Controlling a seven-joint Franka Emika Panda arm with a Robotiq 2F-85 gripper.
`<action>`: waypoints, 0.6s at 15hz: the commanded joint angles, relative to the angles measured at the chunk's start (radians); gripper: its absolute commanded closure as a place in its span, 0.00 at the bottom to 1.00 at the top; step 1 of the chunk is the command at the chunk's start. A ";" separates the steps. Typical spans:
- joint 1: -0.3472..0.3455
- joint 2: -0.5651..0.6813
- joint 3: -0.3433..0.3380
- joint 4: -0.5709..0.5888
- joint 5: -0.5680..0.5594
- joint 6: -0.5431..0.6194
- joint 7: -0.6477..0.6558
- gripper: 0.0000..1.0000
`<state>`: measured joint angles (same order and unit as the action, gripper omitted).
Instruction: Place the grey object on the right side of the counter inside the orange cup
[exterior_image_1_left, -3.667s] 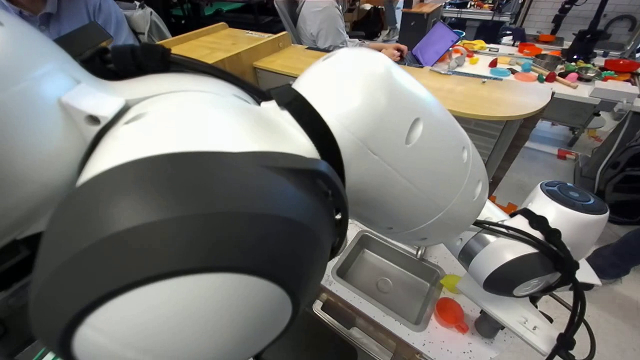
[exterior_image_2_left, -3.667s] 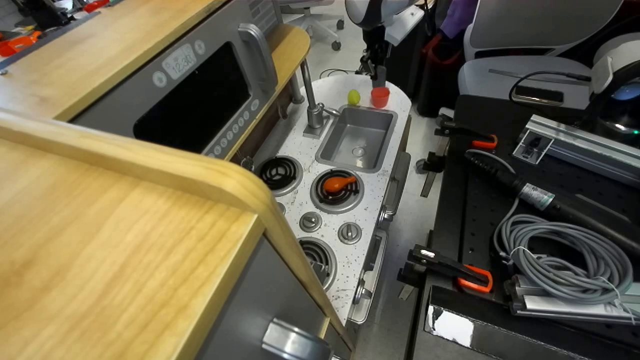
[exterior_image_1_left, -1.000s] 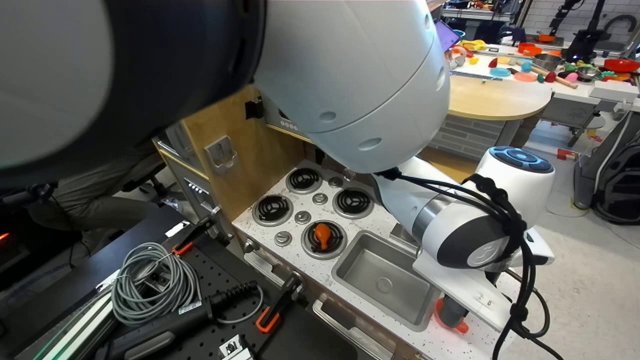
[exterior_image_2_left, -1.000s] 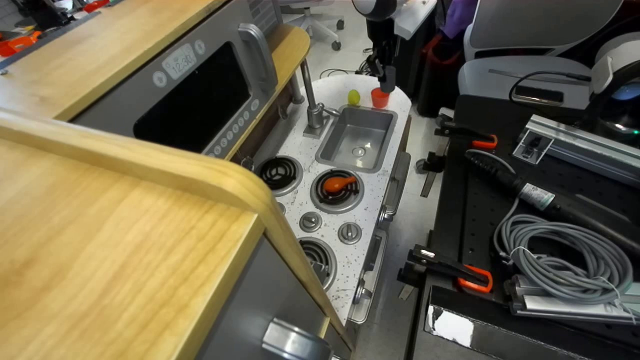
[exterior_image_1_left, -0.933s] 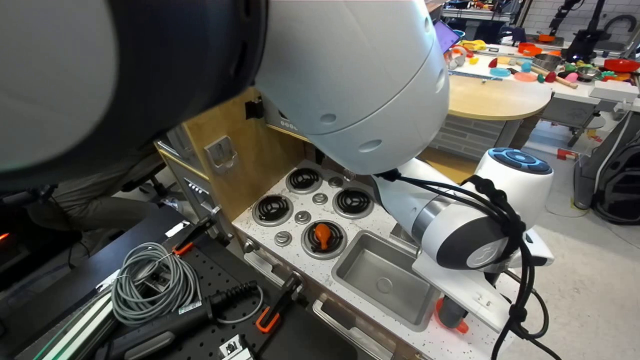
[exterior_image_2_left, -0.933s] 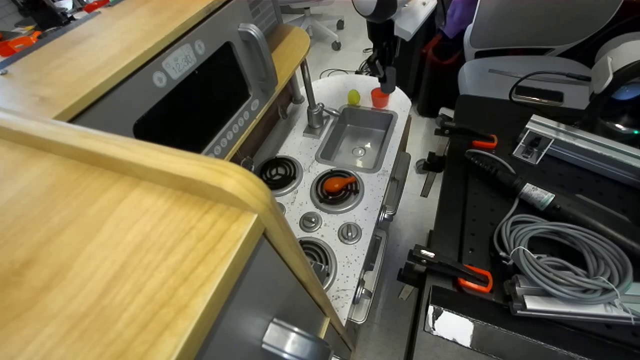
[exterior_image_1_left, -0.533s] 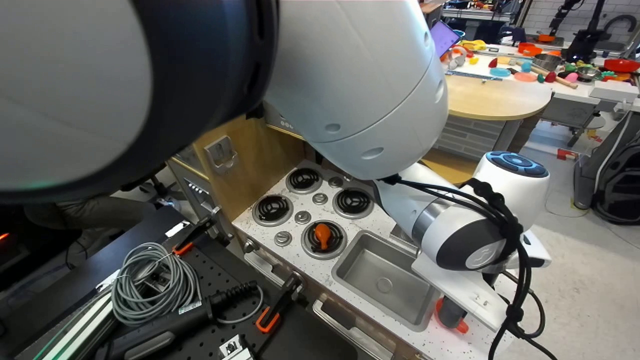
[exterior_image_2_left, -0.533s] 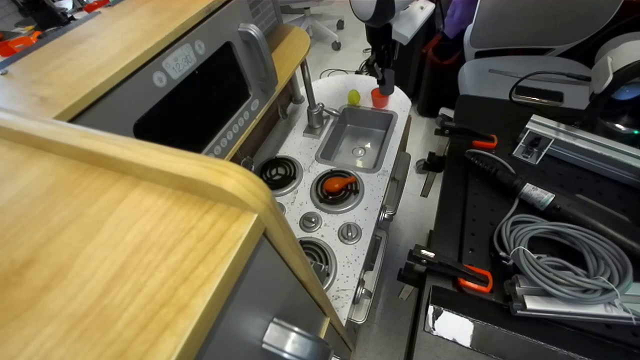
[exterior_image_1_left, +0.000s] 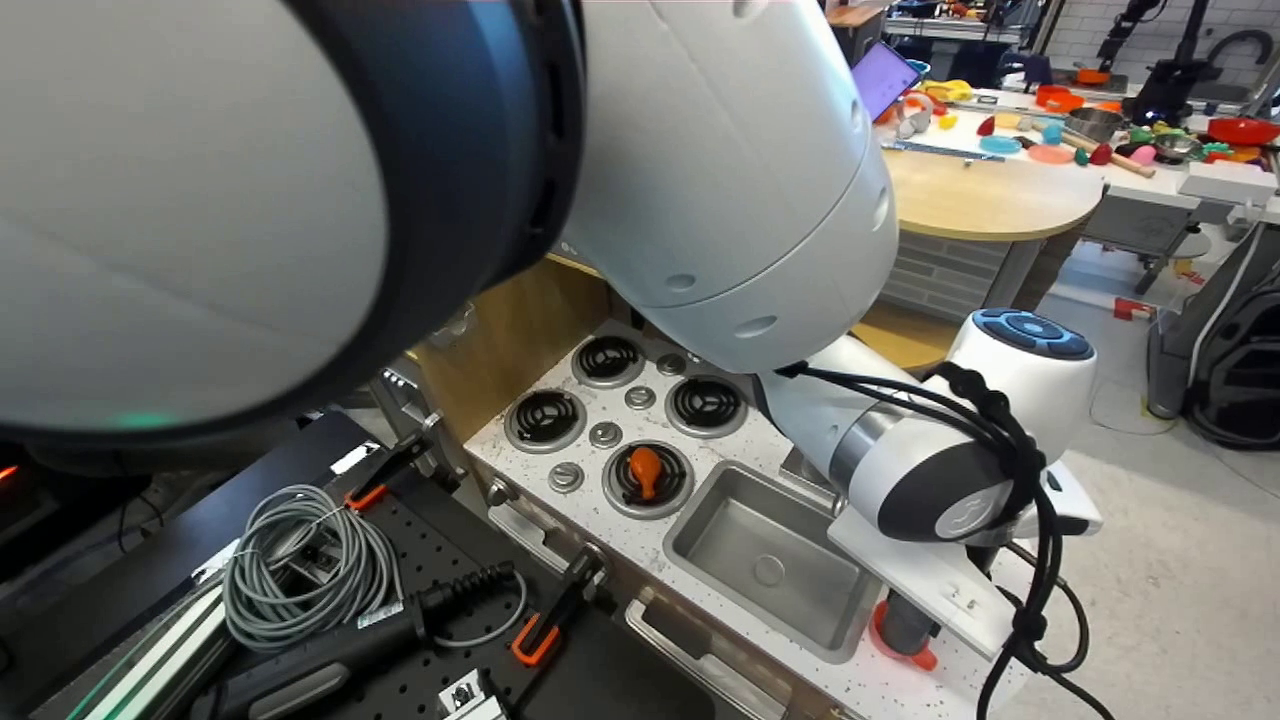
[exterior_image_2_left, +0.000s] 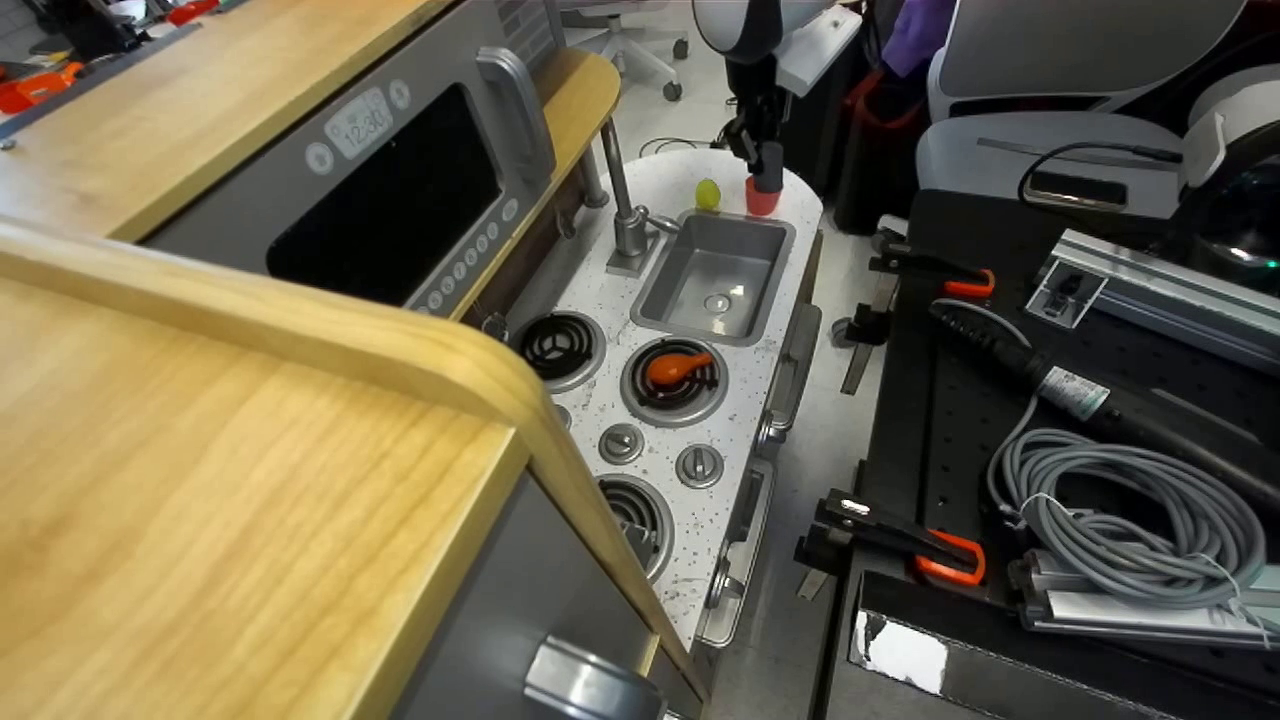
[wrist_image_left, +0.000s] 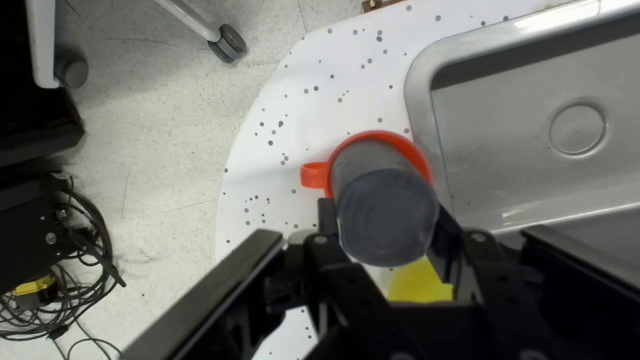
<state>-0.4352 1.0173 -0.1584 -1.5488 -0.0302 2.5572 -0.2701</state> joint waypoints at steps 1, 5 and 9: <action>-0.003 0.013 -0.002 0.037 -0.005 -0.028 0.008 0.23; -0.029 -0.061 0.012 -0.032 0.001 -0.010 -0.031 0.00; -0.049 -0.207 0.008 -0.212 -0.015 0.041 -0.095 0.00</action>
<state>-0.4643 0.9528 -0.1578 -1.5846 -0.0301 2.5593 -0.3102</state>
